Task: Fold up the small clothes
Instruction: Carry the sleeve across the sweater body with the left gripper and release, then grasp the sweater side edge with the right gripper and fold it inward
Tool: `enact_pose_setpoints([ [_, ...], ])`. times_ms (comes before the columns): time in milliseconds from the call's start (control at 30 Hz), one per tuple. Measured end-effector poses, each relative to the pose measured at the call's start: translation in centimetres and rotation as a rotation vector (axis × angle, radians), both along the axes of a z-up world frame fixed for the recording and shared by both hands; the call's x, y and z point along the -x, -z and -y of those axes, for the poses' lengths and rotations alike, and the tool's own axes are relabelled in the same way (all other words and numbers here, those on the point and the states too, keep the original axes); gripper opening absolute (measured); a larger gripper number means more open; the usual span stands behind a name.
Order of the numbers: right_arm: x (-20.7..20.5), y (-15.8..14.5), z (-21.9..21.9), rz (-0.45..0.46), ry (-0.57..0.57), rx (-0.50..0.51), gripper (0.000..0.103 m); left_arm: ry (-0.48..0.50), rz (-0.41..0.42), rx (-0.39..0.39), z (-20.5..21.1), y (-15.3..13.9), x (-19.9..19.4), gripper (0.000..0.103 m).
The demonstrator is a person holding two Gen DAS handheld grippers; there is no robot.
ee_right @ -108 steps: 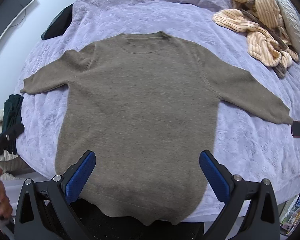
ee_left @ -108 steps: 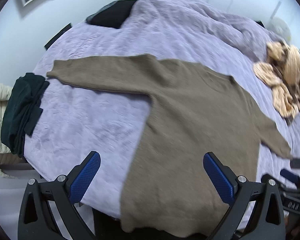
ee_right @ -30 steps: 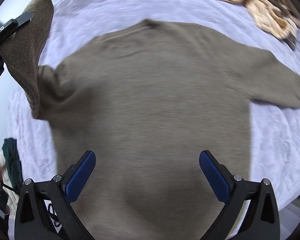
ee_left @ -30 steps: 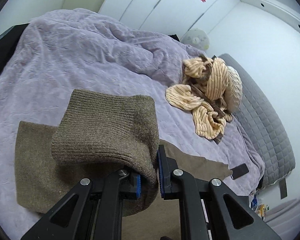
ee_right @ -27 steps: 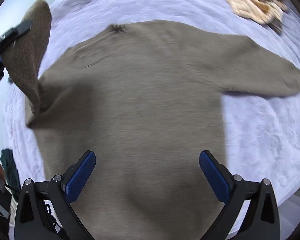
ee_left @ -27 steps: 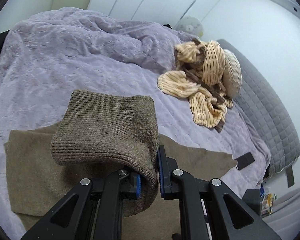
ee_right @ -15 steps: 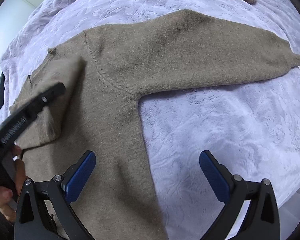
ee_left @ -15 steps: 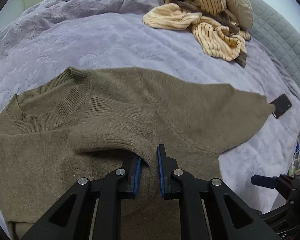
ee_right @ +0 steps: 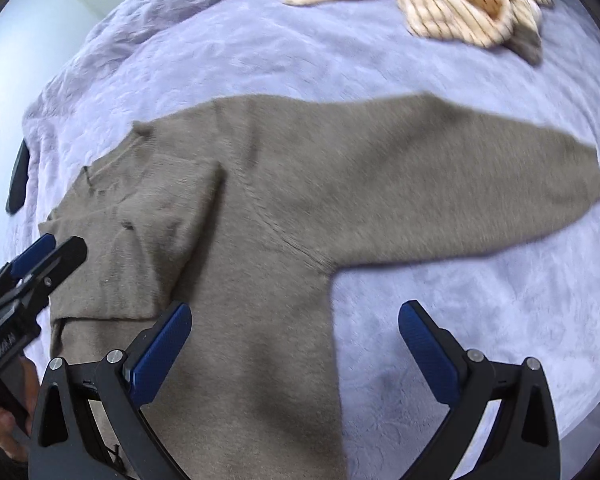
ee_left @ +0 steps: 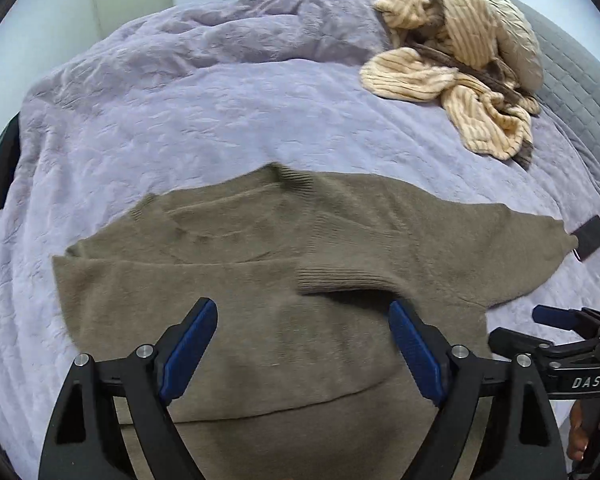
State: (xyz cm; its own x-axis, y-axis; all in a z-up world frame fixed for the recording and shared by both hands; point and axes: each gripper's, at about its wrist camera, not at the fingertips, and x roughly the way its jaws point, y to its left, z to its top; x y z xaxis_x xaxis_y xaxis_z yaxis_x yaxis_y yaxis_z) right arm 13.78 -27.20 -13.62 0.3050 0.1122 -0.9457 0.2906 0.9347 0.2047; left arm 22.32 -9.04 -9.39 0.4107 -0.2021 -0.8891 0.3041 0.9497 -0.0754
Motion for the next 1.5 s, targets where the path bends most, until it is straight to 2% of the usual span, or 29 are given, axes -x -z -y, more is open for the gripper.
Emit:
enact_pose_setpoints([
  [200, -3.8, -1.2, -7.0, 0.059, -0.216, 0.144, 0.103, -0.206, -0.019, -0.109, -8.3, 2.7, -1.9, 0.088],
  [333, -6.5, -0.3, -12.0, 0.084, -0.361, 0.347, 0.103, -0.299, -0.055, -0.146, -11.5, 5.0, -2.4, 0.088],
  [400, -7.7, 1.3, -13.9, 0.042, -0.436, 0.468, 0.1, -0.326, -0.081, -0.15, -12.5, 6.0, -2.6, 0.088],
  [433, -8.2, 2.5, -14.7, 0.004, -0.467, 0.537, 0.085, -0.334, -0.089, -0.152, -12.8, 6.3, -2.6, 0.088],
  [467, -8.4, 3.3, -14.8, -0.017, -0.484, 0.557, 0.043, -0.339, -0.096, -0.156, -13.1, 6.7, -2.6, 0.088],
  [500, -8.9, 4.0, -14.2, -0.048, -0.489, 0.522, 0.018, -0.342, -0.099, -0.156, -13.2, 6.9, -2.6, 0.088],
  [533, -9.3, 4.0, -13.1, -0.064, -0.456, 0.453, 0.01, -0.344, -0.102, -0.154, -13.3, 7.0, -2.6, 0.088],
  [600, -9.3, 2.8, -9.4, -0.032, -0.314, 0.251, 0.009, -0.343, -0.101, -0.15, -13.6, 7.2, -2.5, 0.088],
  [667, -8.4, 1.3, -4.8, 0.06, -0.151, 0.056, 0.009, -0.34, -0.101, -0.148, -13.8, 7.3, -2.3, 0.088],
  [733, -6.9, 1.0, -1.1, 0.122, -0.029, -0.058, 0.009, -0.335, -0.103, -0.145, -14.0, 7.4, -2.3, 0.088],
  [800, -5.6, 2.2, 2.0, 0.111, 0.085, -0.152, 0.013, -0.334, -0.107, -0.147, -14.3, 7.5, -2.3, 0.088],
  [833, -5.1, 3.6, 3.5, 0.079, 0.15, -0.211, 0.022, -0.336, -0.11, -0.147, -14.4, 7.5, -2.4, 0.088],
  [867, -4.6, 4.5, 4.5, 0.041, 0.193, -0.236, 0.039, -0.337, -0.111, -0.147, -14.5, 7.6, -2.4, 0.088],
  [900, -4.1, 5.5, 5.4, 0.003, 0.222, -0.253, 0.044, -0.338, -0.112, -0.147, -14.7, 7.6, -2.4, 0.088],
  [967, -2.9, 5.7, 6.6, 0.019, 0.248, -0.303, 0.046, -0.338, -0.111, -0.151, -15.0, 7.5, -2.2, 0.088],
  [1000, -2.4, 5.2, 6.8, 0.017, 0.247, -0.28, 0.046, -0.337, -0.111, -0.152, -15.2, 7.4, -2.2, 0.088],
  [1100, -1.2, 3.2, 6.9, -0.008, 0.256, -0.108, 0.047, -0.333, -0.111, -0.156, -16.1, 7.0, -1.4, 0.088],
  [1167, -0.6, 0.8, 6.8, 0.049, 0.227, -0.061, 0.047, -0.331, -0.109, -0.145, -16.8, 6.2, -0.6, 0.088],
  [1267, -2.6, -2.0, 3.2, 0.123, 0.009, -0.114, 0.047, -0.313, -0.089, -0.133, -17.5, 5.0, 0.9, 0.088],
  [1367, -7.1, -3.4, -3.8, 0.136, -0.266, -0.219, 0.048, -0.289, -0.078, -0.132, -17.7, 4.3, 2.6, 0.088],
  [1467, -12.2, -3.1, -13.0, 0.1, -0.527, -0.304, 0.048, -0.282, -0.062, -0.151, -17.9, 4.4, 4.3, 0.088],
  [1500, -13.1, -2.8, -15.3, 0.09, -0.582, -0.306, 0.048, -0.288, -0.062, -0.156, -18.3, 4.6, 4.6, 0.088],
])
